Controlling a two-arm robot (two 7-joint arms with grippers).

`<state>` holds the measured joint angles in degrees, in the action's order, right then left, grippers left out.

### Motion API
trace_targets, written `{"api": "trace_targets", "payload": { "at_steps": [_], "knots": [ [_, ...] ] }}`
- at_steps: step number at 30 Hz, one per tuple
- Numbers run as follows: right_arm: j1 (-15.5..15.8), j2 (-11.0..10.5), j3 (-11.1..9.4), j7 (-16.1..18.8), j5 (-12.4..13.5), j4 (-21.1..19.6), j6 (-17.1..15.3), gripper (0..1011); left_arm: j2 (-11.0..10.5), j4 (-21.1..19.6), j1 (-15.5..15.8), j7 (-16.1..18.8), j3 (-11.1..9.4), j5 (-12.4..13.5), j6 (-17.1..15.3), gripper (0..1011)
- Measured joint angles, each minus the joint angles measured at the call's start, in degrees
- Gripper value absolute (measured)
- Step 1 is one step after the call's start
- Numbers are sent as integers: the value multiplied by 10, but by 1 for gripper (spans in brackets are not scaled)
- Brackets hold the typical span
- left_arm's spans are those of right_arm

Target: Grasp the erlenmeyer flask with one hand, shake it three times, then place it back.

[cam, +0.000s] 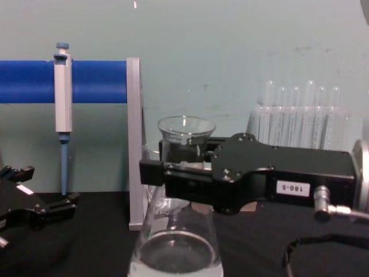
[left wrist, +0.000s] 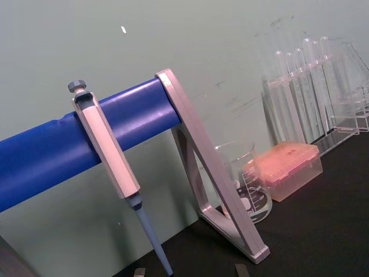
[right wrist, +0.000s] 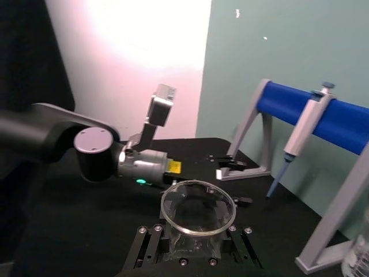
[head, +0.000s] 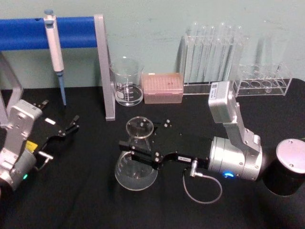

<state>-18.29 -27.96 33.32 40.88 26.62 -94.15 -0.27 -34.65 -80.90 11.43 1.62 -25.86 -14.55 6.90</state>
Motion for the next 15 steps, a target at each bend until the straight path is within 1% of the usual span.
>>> {"api": "trace_targets", "payload": {
  "at_steps": [3,9,13,15],
  "knots": [
    [-4,-6,9,10,4,-1,4,456,0,0,0,0,0,0,0,1001],
    [-9,-15,19,16,6,-2,8,456,0,0,0,0,0,0,0,1001],
    [-11,-17,23,12,8,-2,9,456,0,0,0,0,0,0,0,1001],
    [-12,-17,23,2,8,-2,9,456,0,0,0,0,0,0,0,1001]
  ]
}}
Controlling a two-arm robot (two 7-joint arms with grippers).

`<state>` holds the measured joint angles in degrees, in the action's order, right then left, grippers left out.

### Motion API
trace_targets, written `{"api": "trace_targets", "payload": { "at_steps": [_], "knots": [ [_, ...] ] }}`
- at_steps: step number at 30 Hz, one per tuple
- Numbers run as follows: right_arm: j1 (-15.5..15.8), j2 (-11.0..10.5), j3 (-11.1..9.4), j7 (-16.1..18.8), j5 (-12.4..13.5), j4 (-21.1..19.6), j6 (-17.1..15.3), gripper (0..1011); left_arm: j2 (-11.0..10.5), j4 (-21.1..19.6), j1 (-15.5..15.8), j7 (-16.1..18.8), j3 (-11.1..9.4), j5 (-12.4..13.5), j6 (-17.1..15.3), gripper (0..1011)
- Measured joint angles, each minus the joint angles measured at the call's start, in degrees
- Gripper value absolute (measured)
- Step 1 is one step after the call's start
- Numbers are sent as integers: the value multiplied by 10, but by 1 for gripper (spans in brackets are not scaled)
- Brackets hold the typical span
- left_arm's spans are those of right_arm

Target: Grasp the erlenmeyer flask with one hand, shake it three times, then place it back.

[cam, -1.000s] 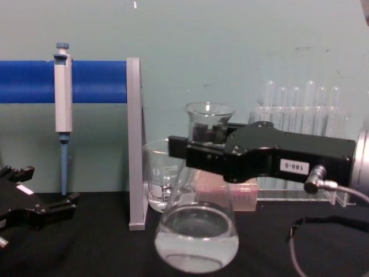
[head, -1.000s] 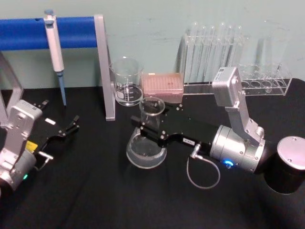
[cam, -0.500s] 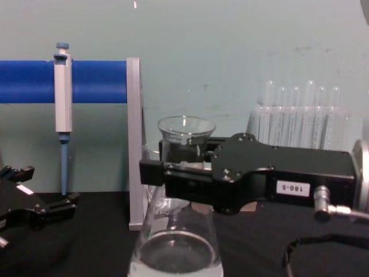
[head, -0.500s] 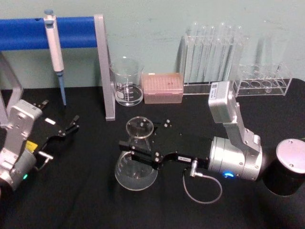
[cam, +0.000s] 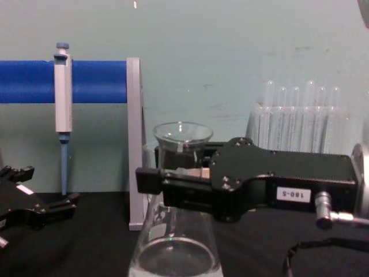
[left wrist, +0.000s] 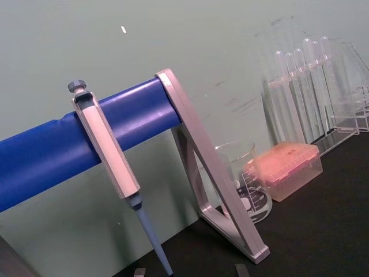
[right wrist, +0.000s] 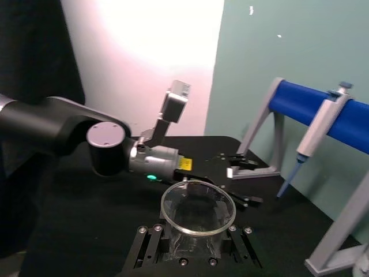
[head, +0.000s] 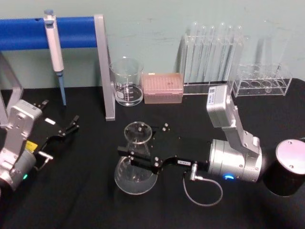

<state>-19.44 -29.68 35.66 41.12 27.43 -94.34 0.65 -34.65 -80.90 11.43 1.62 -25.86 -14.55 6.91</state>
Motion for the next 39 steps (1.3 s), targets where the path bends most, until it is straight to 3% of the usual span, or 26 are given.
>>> {"api": "trace_targets", "payload": {
  "at_steps": [11,29,39],
  "knots": [
    [2,12,-23,-69,-4,11,-3,456,0,0,0,0,0,0,0,1001],
    [30,66,-117,-254,-49,38,-47,456,0,0,0,0,0,0,0,1001],
    [39,85,-153,-310,-72,52,-66,456,0,0,0,0,0,0,0,1001]
  ]
}}
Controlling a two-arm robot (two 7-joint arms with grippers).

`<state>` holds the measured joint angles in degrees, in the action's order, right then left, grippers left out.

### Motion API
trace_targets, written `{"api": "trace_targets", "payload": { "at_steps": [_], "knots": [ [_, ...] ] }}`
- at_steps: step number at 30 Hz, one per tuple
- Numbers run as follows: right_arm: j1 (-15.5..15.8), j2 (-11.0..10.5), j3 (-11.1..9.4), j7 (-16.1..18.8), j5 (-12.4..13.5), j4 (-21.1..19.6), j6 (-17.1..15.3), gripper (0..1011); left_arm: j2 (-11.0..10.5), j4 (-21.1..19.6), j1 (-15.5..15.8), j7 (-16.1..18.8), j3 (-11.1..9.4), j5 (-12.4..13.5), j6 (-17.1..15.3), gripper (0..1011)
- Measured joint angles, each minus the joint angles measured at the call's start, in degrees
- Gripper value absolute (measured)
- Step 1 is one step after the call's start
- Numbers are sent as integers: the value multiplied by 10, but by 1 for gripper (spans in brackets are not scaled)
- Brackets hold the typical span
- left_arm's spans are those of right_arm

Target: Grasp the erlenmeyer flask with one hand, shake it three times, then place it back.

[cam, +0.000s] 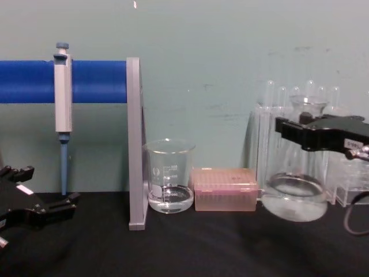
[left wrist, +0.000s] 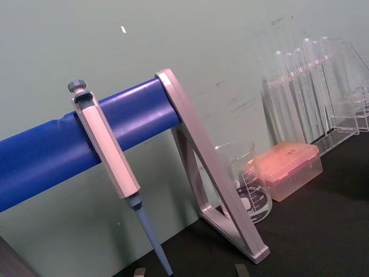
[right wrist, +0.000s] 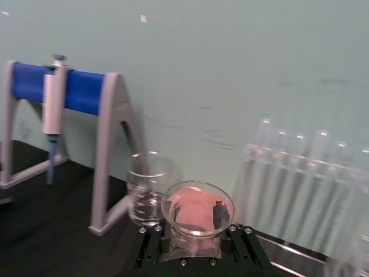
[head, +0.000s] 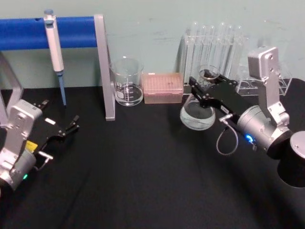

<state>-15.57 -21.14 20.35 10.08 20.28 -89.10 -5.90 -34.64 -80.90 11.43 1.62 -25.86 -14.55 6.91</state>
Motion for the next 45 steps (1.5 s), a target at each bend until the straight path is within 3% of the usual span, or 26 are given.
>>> {"api": "trace_targets", "payload": {
  "at_steps": [12,23,33,40,45],
  "knots": [
    [7,18,-31,-27,-19,7,-12,456,0,0,0,0,0,0,0,1001],
    [11,30,-41,-20,-30,6,-20,457,0,0,0,0,0,0,0,1001],
    [11,31,-35,34,-30,2,-14,457,0,0,0,0,0,0,0,1001],
    [7,13,-9,113,-27,-5,8,457,0,0,0,0,0,0,0,1001],
    [1,3,10,147,-19,-10,18,457,0,0,0,0,0,0,0,1001]
  ]
}}
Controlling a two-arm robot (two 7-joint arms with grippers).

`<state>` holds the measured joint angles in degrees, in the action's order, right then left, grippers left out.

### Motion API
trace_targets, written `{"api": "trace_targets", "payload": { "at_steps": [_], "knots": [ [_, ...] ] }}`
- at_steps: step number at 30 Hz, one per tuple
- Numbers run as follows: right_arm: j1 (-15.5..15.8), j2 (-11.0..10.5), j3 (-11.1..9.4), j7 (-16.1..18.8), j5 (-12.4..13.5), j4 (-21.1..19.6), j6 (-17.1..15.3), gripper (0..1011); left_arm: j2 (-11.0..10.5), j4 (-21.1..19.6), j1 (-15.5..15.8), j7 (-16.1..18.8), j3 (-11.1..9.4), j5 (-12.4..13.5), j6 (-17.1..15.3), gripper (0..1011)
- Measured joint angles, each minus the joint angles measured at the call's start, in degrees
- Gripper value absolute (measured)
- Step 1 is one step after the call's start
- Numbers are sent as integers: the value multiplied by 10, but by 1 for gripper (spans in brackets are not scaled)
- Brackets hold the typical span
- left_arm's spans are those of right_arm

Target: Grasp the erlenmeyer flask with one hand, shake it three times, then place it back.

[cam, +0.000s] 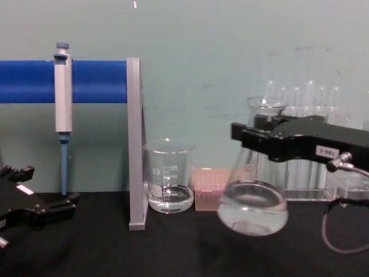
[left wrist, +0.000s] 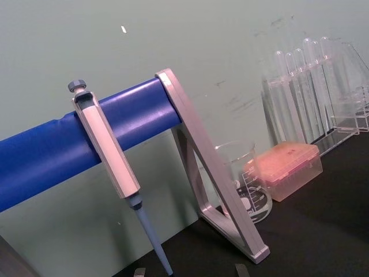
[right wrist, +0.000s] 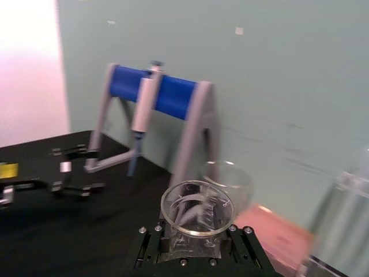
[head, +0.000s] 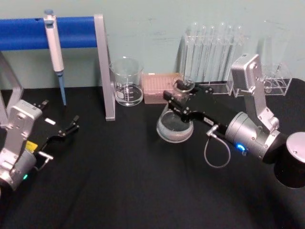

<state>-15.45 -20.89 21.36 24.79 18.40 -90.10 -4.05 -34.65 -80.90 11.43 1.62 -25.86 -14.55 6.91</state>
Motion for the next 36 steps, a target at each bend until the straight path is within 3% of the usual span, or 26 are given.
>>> {"api": "trace_targets", "payload": {
  "at_steps": [7,24,36],
  "knots": [
    [-11,-21,33,59,15,-3,21,456,0,0,0,0,0,0,0,1001],
    [-39,-57,82,167,60,4,58,456,0,0,0,0,0,0,0,1001],
    [-54,-76,108,207,75,9,75,456,0,0,0,0,0,0,0,1001]
  ]
}}
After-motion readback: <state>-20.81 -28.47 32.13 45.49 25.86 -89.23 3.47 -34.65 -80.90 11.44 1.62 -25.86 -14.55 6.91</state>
